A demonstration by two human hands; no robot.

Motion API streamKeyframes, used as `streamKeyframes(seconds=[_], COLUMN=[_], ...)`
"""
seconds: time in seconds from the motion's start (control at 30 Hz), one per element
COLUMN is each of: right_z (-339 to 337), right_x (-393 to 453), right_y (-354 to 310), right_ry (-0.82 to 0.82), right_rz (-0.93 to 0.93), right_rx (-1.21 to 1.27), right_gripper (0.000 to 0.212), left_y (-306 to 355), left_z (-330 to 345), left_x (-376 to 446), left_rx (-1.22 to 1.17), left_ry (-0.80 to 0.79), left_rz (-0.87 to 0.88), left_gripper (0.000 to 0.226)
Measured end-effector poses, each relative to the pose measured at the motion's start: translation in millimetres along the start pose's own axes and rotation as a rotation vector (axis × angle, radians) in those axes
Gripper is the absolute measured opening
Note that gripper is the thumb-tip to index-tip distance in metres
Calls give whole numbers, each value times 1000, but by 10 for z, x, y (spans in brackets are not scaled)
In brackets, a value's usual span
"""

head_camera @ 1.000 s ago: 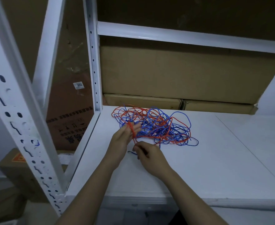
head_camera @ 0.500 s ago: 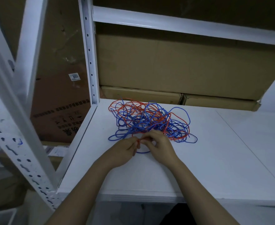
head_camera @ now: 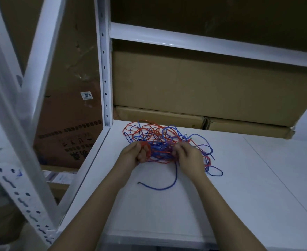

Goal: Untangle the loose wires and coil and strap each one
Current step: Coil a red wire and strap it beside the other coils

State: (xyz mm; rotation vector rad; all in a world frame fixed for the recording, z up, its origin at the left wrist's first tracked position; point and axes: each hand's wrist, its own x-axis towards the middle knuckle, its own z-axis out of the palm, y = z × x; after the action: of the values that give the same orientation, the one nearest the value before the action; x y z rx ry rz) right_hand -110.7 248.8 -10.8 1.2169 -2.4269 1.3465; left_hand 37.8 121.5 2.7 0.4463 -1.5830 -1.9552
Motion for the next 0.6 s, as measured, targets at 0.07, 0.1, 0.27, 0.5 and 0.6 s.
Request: streamKeyframes(seconds=[0.07,0.1,0.27,0.5,0.6], right_z=[-112,-161,-394,-859,-735], right_x=[130,185,454,734,687], right_y=[-99,-144,-526,-1475,-1386], right_ry=[145,172,207,391,399], right_rz=[44,48,5,-336,-281], right_rx=[169,185,292,325,287], right_gripper=[25,22,19,21,19], left_y=[80,121,447,993,1022], left_z=[36,71,248,282,188], left_x=[62,78,89,66,-1], left_rx=[45,84,171,97,48], left_ry=[-19,-39,-67,-109,-132], left_rz=[26,61,172,281,266], left_gripper=[40,43,40,36,35])
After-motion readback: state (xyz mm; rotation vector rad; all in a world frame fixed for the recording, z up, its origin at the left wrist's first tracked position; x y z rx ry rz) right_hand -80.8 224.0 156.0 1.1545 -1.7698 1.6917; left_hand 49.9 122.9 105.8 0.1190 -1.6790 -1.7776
